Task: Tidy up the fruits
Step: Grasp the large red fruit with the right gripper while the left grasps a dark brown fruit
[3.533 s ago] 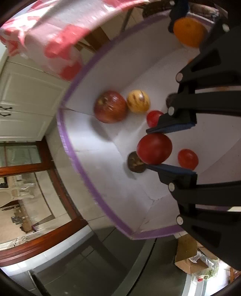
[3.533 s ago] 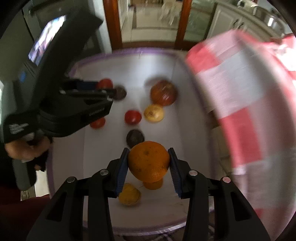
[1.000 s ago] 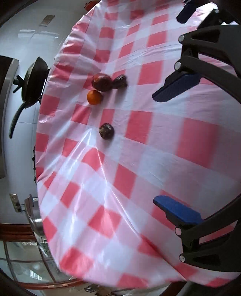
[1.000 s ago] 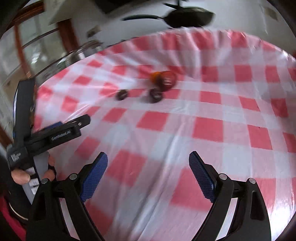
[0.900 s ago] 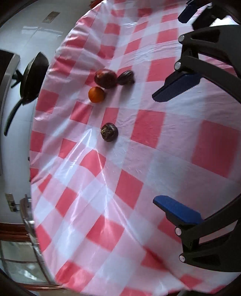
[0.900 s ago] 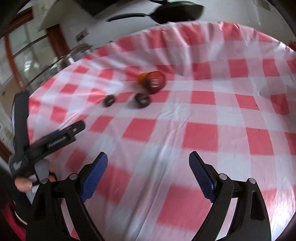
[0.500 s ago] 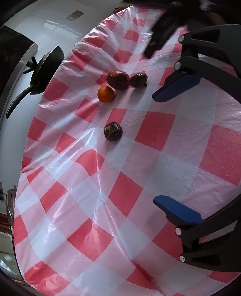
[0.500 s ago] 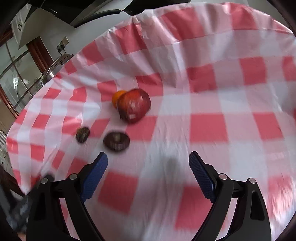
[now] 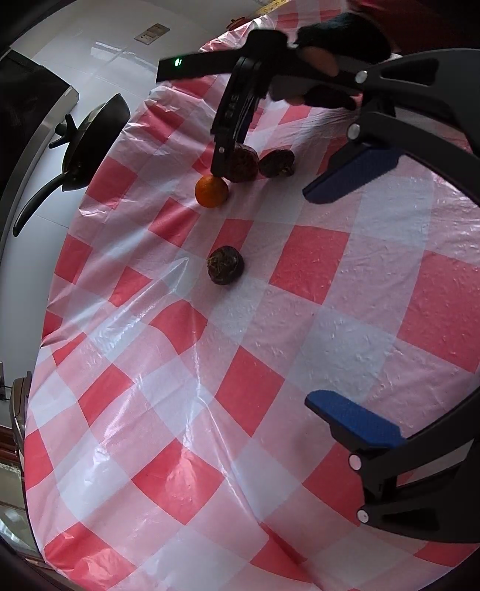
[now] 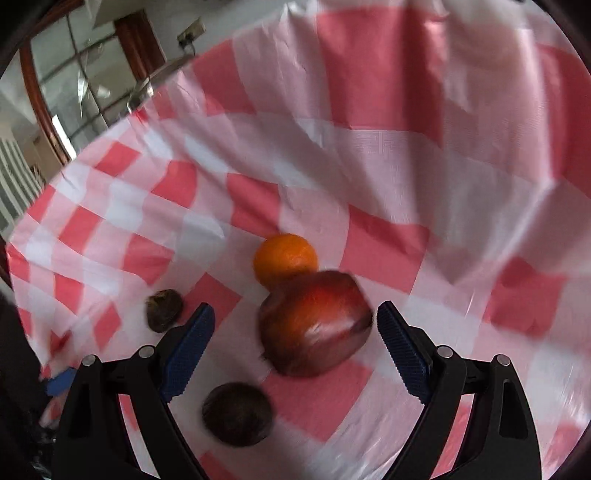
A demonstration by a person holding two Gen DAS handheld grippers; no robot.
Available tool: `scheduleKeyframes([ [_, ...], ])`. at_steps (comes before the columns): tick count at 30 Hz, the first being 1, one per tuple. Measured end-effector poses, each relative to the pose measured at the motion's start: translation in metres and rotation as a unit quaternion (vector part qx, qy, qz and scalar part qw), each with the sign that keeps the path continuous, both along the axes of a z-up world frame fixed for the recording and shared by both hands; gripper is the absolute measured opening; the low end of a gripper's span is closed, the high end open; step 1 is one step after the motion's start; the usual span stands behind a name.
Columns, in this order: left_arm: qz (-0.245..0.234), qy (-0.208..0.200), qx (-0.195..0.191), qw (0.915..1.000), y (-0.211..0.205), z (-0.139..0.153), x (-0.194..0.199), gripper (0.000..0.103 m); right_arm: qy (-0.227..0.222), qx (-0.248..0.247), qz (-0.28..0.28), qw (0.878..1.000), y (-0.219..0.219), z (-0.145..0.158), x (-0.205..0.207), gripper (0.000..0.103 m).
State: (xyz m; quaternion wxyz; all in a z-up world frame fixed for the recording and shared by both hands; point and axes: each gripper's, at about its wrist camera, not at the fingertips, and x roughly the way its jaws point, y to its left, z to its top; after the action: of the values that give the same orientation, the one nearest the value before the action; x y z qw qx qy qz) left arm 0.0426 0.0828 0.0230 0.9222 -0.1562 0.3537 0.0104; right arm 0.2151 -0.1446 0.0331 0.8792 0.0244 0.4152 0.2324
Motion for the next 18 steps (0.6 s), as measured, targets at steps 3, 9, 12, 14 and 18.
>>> scheduleKeyframes([
  [3, 0.002, 0.001, -0.003, 1.0000, 0.001, 0.000, 0.000, 0.101, 0.013, -0.021, 0.011, 1.000, 0.003, -0.009, 0.013, 0.081],
  [9, 0.006, 0.004, -0.003, 1.0000, 0.002, -0.001, 0.001, 0.101, 0.013, -0.033, 0.003, 0.999, 0.005, -0.017, 0.010, 0.065],
  [12, 0.011, 0.010, 0.001, 0.9999, 0.002, -0.002, 0.002, 0.101, 0.000, -0.044, -0.001, 0.999, 0.008, -0.016, -0.001, 0.060],
  [14, 0.015, 0.013, 0.002, 0.9998, 0.002, -0.002, 0.002, 0.101, -0.004, -0.046, -0.026, 0.999, 0.001, -0.014, -0.014, 0.059],
  [18, 0.017, 0.016, 0.005, 0.9997, 0.002, -0.003, 0.003, 0.101, -0.021, 0.014, -0.113, 0.993, -0.047, 0.004, -0.058, 0.059],
])
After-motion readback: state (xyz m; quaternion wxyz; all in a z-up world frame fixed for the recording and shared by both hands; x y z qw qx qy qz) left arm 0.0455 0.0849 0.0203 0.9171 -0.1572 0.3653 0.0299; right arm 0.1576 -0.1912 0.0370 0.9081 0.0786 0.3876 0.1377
